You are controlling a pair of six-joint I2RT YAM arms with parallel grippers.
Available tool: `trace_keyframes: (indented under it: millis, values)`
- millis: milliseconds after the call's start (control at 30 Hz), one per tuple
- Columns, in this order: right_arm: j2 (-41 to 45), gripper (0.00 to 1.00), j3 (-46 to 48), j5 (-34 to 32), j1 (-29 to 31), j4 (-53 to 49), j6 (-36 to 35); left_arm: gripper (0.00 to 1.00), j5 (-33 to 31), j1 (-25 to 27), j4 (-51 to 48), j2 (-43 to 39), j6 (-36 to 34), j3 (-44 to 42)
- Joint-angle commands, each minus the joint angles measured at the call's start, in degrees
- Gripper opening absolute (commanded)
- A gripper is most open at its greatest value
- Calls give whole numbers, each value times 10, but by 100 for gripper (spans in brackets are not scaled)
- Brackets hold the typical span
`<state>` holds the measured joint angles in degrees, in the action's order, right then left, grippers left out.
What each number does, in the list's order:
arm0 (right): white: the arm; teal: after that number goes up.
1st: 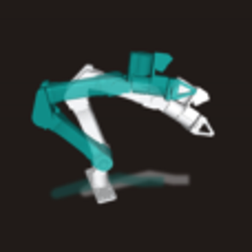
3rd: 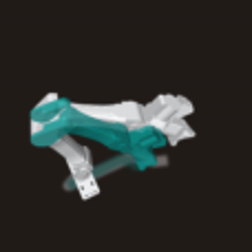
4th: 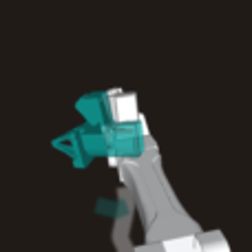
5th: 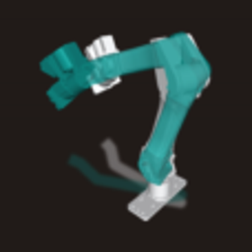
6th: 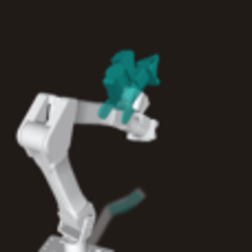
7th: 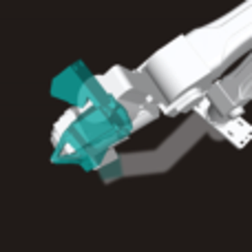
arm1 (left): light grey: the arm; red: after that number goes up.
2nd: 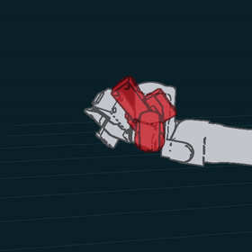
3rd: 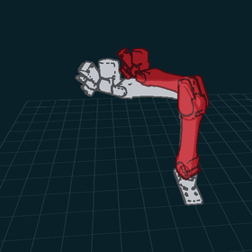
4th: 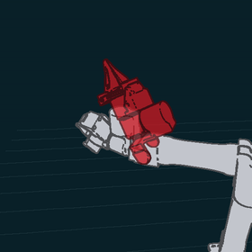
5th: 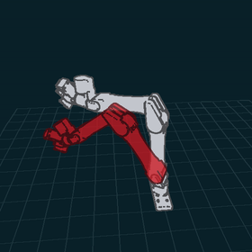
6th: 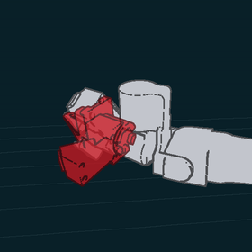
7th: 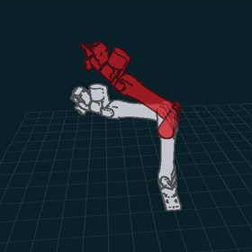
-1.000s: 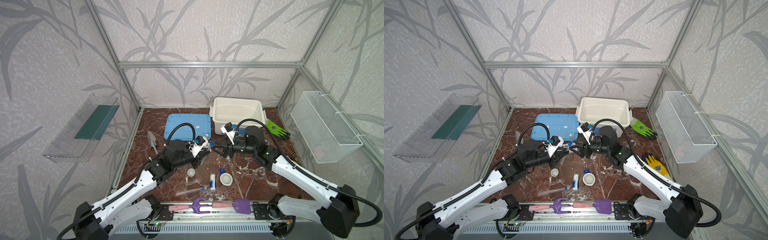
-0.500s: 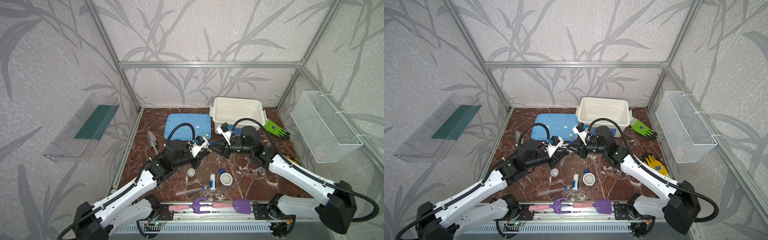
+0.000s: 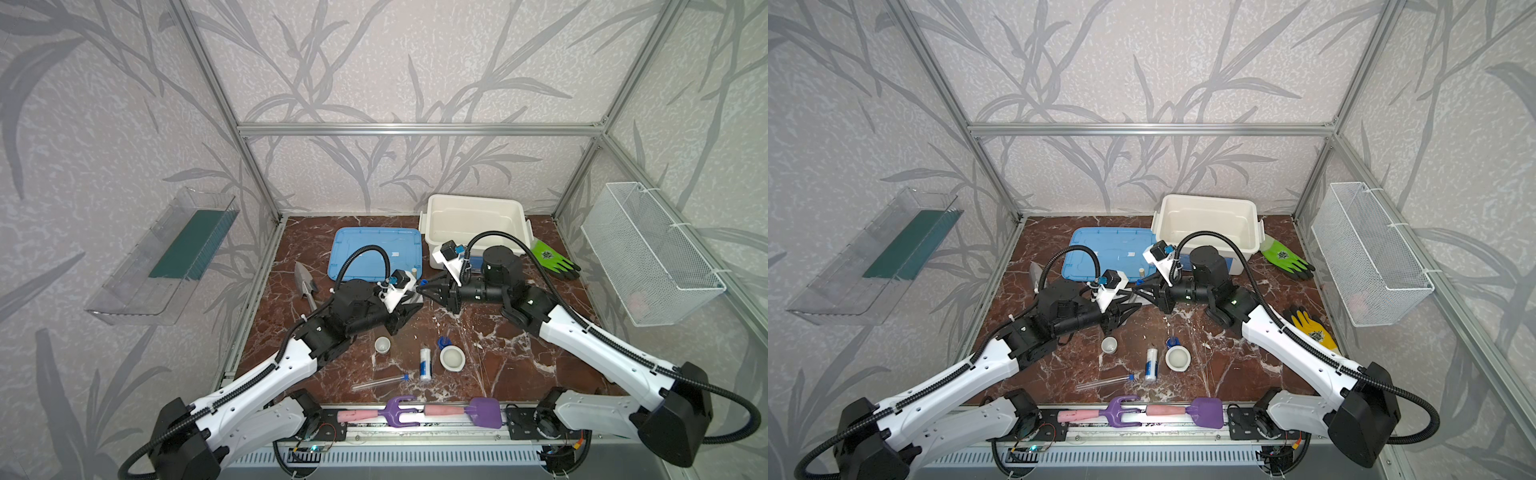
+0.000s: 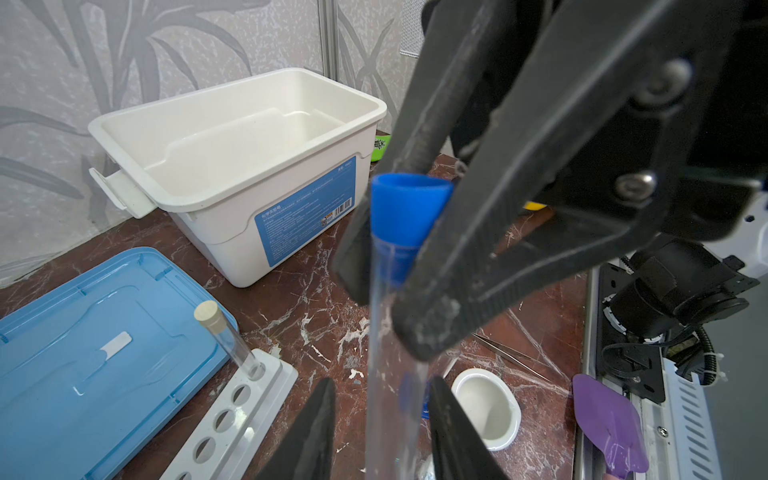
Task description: Organize the chemistry lab equipment
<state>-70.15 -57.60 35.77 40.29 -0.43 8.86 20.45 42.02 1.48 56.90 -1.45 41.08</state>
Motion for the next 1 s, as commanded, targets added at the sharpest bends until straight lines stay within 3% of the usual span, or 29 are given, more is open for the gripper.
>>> trace_keyframes:
  millis: [0,100,233,600,767,967]
  values:
    - [-9,11,-21,-9,9,-32,-29,34,-7,-3,36,10,3,-2]
    - [-11,11,-28,-19,14,-45,-43,26,-1,-4,32,23,-1,5]
    - [-13,11,-36,-34,15,-61,-55,23,0,-4,34,25,-2,5]
    - [-26,11,-57,-81,28,-96,-89,34,-18,-4,22,5,-7,0]
    - [-29,10,-61,-83,33,-100,-92,33,-15,-6,26,7,-7,-4]
    - [-26,10,-62,-86,33,-100,-90,25,-7,-7,33,15,-3,-4]
